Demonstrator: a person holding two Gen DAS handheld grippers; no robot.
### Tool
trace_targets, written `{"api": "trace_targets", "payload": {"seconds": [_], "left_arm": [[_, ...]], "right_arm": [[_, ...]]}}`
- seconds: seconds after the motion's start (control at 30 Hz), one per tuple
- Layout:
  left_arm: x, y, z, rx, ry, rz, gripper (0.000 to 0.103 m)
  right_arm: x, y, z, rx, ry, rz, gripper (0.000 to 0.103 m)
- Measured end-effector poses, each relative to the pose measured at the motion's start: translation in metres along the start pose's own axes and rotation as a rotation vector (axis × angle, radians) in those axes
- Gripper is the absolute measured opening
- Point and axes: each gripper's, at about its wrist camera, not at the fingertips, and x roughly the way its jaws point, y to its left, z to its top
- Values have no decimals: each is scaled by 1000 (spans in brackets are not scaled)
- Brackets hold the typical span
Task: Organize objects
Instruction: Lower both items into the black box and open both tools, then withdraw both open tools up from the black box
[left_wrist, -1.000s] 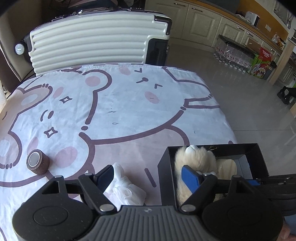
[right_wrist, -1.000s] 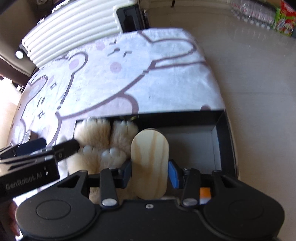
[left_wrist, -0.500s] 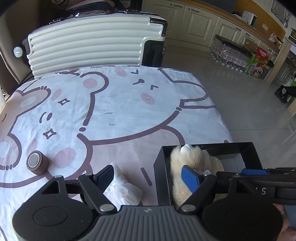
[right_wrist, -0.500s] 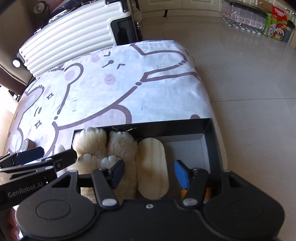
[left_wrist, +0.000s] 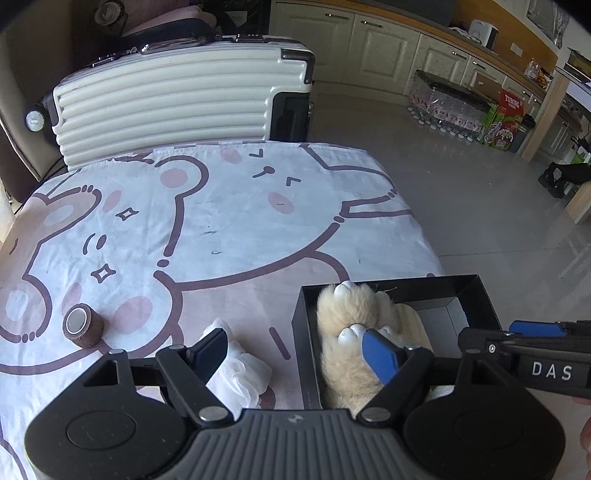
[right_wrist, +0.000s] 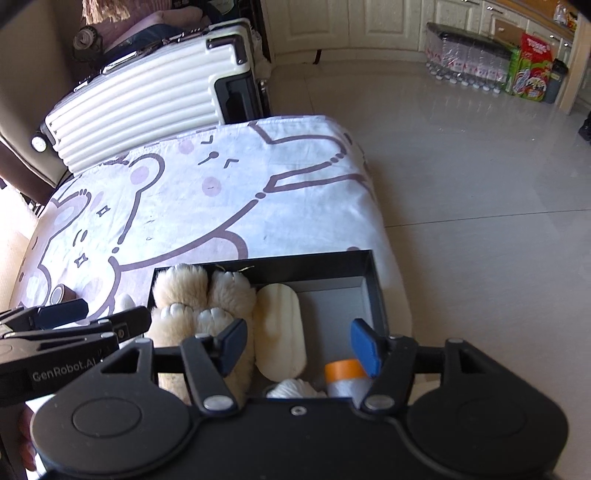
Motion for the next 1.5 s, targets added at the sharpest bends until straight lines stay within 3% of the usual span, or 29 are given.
{"api": "trace_targets", "payload": {"seconds": [0.6,0.9,1.1,1.5], "left_arm": [[-56,-13,-12,48,-35,5,82],[-74,-17,-20,73,-43,38,94],[-80,-18,-23,89,-48,53,100],[-84,-20,-29,121,-50,51,103]], "right_arm": [[-74,-9,-26,13,-108,-55,76],[-100,-17,-42,30,-145,-86,91],[-108,-21,-51,24,-174,-107,100],[-108,-29,-62,29,-175,-143,103]]}}
